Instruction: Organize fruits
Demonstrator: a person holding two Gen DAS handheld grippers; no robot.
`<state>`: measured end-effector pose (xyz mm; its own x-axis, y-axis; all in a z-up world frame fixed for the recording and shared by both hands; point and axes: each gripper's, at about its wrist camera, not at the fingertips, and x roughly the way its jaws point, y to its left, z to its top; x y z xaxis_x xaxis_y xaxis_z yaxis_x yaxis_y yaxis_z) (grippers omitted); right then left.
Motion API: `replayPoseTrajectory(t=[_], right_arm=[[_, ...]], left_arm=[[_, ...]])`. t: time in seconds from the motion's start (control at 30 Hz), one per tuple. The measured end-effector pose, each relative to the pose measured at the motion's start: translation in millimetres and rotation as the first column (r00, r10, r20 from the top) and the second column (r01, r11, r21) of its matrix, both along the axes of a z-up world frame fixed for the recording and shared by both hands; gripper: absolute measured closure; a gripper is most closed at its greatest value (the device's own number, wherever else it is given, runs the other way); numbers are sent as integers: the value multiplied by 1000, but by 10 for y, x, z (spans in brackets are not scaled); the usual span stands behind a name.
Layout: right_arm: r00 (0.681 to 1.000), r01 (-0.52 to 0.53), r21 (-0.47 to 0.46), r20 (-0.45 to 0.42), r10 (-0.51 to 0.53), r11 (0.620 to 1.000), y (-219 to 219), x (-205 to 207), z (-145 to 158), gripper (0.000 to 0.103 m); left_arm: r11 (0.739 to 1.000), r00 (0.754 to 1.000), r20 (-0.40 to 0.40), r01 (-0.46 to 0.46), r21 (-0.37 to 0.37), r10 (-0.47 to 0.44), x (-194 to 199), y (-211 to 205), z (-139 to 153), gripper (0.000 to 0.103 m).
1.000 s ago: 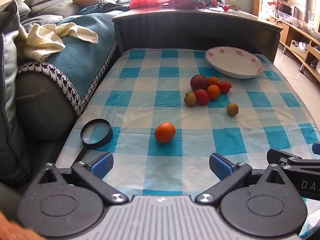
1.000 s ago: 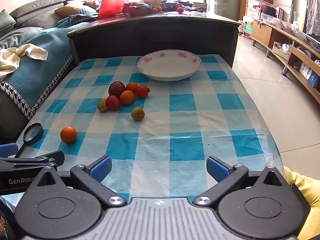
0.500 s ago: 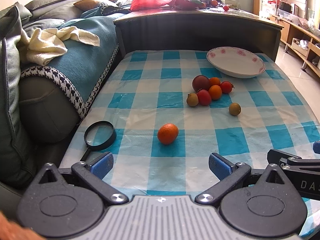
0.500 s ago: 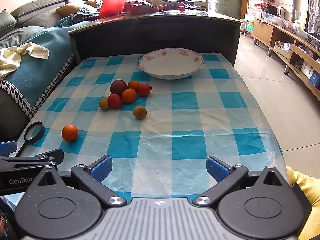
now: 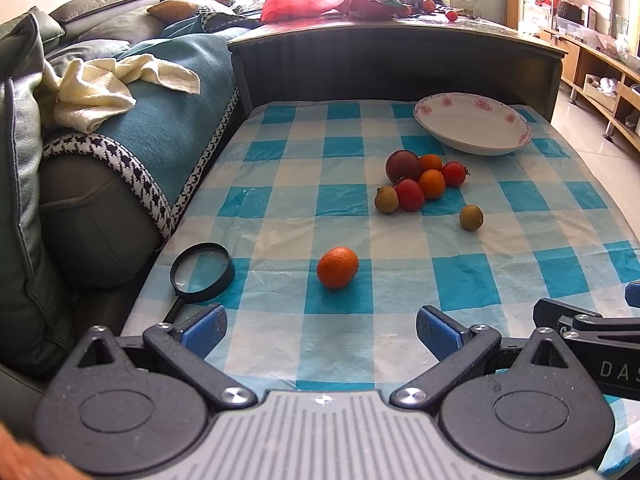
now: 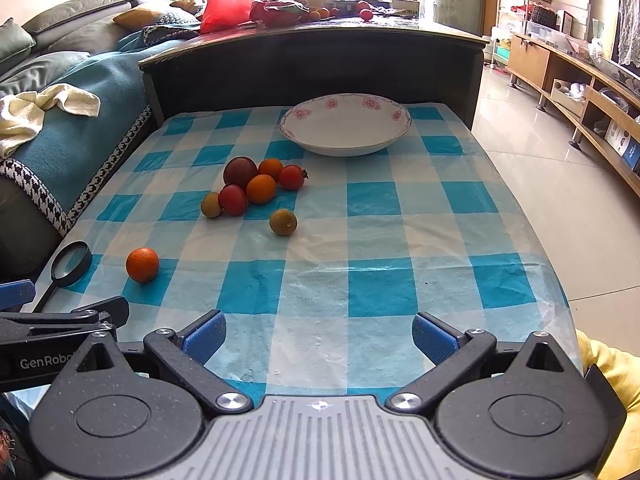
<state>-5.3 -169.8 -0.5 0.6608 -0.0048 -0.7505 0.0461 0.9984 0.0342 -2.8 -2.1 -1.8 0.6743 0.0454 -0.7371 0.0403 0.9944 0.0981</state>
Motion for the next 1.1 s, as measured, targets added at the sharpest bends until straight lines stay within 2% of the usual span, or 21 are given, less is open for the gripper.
replayPoseTrajectory(t=[0.67, 0.9, 1.1], right_arm=[[1000, -7, 8, -6, 7, 1000, 5, 5, -6, 9], [1000, -22, 14, -18, 23, 1000, 29, 36, -8, 12], [999, -48, 31, -23, 49, 998, 49, 96, 38, 12]], left_arm=[[1000, 1000, -4, 0, 2, 0, 17, 13, -7, 0], [1000, 1000, -3, 8, 9, -8, 37, 16, 5, 0], [999, 999, 23, 26, -38, -25, 58, 133, 38, 0]])
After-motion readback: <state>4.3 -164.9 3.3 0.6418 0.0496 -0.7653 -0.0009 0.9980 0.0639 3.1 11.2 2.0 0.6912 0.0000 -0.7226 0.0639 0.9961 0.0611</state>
